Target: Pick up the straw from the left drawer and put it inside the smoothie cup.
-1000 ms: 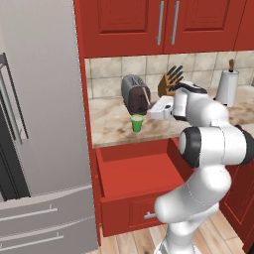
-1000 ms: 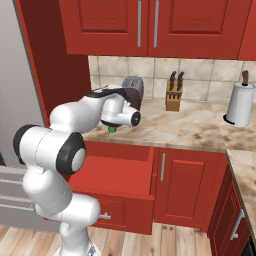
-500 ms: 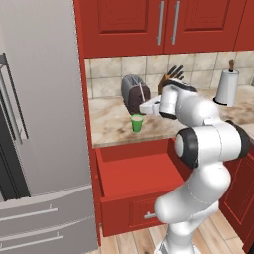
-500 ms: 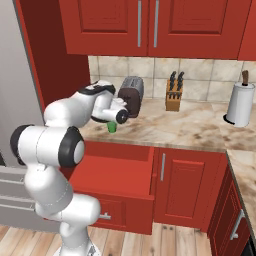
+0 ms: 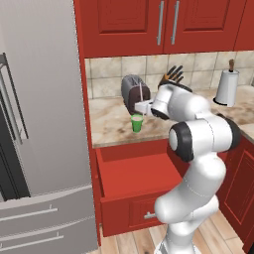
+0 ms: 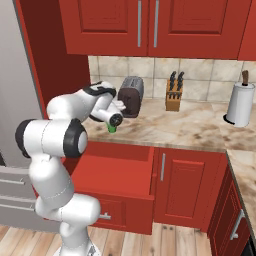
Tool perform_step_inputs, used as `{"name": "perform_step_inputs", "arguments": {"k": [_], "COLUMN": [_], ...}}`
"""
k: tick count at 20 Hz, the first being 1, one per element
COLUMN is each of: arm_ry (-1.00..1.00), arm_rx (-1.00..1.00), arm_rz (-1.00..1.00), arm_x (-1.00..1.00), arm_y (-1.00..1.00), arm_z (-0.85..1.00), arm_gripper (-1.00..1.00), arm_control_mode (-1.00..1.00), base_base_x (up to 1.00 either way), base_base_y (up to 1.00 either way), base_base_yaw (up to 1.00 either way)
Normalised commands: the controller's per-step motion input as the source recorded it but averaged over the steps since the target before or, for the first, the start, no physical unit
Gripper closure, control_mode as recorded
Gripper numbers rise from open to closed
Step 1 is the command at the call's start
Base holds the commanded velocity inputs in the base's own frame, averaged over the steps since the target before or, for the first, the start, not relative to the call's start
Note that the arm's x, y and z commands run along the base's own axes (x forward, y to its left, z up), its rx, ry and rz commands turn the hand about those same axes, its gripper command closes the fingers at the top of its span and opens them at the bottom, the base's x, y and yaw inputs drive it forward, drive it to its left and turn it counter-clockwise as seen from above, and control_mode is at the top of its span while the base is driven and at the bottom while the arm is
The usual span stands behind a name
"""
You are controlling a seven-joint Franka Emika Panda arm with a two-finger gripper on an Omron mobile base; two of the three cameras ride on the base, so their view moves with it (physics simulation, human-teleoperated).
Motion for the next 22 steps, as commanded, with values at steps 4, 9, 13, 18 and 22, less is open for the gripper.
{"name": "perform_step_inputs", "arguments": {"k": [4, 9, 13, 18, 22], "arm_ry": [0.00, 0.02, 0.01, 0.00, 0.00], "arm_rx": [0.00, 0.00, 0.00, 0.00, 0.00], "arm_rz": [-0.06, -0.05, -0.02, -0.01, 0.00], "arm_x": [0.11, 0.23, 0.34, 0.32, 0.27], "arm_y": [0.00, 0.00, 0.00, -0.01, -0.12], "arm_z": [-0.17, -0.04, -0.02, -0.12, -0.17], "arm_gripper": [1.00, 1.00, 1.00, 1.00, 1.00], "arm_control_mode": [-1.00, -1.00, -1.00, -1.00, -1.00], "base_base_x": [0.00, 0.00, 0.00, 0.00, 0.00], "base_base_y": [0.00, 0.00, 0.00, 0.00, 0.00], "base_base_yaw": [0.00, 0.00, 0.00, 0.00, 0.00]}}
